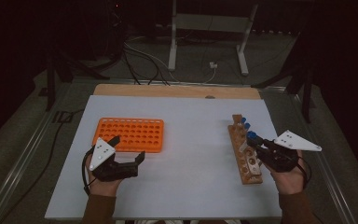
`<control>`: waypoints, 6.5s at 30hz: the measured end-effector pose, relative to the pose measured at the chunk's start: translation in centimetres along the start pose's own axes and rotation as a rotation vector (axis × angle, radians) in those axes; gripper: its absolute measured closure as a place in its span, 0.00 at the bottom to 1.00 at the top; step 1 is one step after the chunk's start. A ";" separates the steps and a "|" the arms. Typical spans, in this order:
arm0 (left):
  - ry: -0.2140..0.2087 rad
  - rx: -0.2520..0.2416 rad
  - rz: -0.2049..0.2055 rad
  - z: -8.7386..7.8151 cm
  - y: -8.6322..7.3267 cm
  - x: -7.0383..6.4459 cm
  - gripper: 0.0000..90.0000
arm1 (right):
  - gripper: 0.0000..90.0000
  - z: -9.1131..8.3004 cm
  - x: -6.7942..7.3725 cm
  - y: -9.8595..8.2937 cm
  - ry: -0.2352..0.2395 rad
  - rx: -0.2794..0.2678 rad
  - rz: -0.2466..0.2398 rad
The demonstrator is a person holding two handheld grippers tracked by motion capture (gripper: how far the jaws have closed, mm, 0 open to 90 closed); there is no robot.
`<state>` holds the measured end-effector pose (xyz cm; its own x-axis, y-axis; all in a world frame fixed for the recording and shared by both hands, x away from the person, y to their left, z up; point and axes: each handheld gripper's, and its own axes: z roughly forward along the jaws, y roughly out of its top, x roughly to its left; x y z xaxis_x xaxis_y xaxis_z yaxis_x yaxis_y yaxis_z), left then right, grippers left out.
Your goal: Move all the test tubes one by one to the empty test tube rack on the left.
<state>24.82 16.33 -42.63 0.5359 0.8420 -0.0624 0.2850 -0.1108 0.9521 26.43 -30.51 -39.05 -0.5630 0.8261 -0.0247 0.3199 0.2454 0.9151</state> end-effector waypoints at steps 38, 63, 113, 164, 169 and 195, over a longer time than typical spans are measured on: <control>-0.229 0.057 0.101 8.7 2.0 -5.3 0.06 | 0.86 8.0 7.1 3.2 0.202 0.015 -0.066; -0.346 0.094 0.180 11.5 1.6 -8.4 0.87 | 0.72 9.6 8.9 3.4 0.327 0.006 -0.037; -0.107 0.056 0.069 9.3 -0.4 -0.2 0.87 | 0.00 2.5 1.9 -0.5 0.060 -0.048 0.018; -0.027 0.165 0.048 10.2 -3.2 0.5 0.86 | 0.00 2.7 1.8 -1.2 0.080 -0.045 0.026; -0.024 0.200 0.046 10.7 -3.6 0.5 0.87 | 0.00 2.6 1.8 -1.2 0.078 -0.048 0.025; -0.049 0.105 -0.075 6.2 -1.7 1.8 0.16 | 0.00 1.9 -2.0 -2.6 -0.002 -0.004 0.091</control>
<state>30.27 14.76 -46.21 0.5474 0.8234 -0.1496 0.4059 -0.1049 0.9079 28.19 -31.79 -42.17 -0.5302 0.8459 0.0573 0.3660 0.1674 0.9154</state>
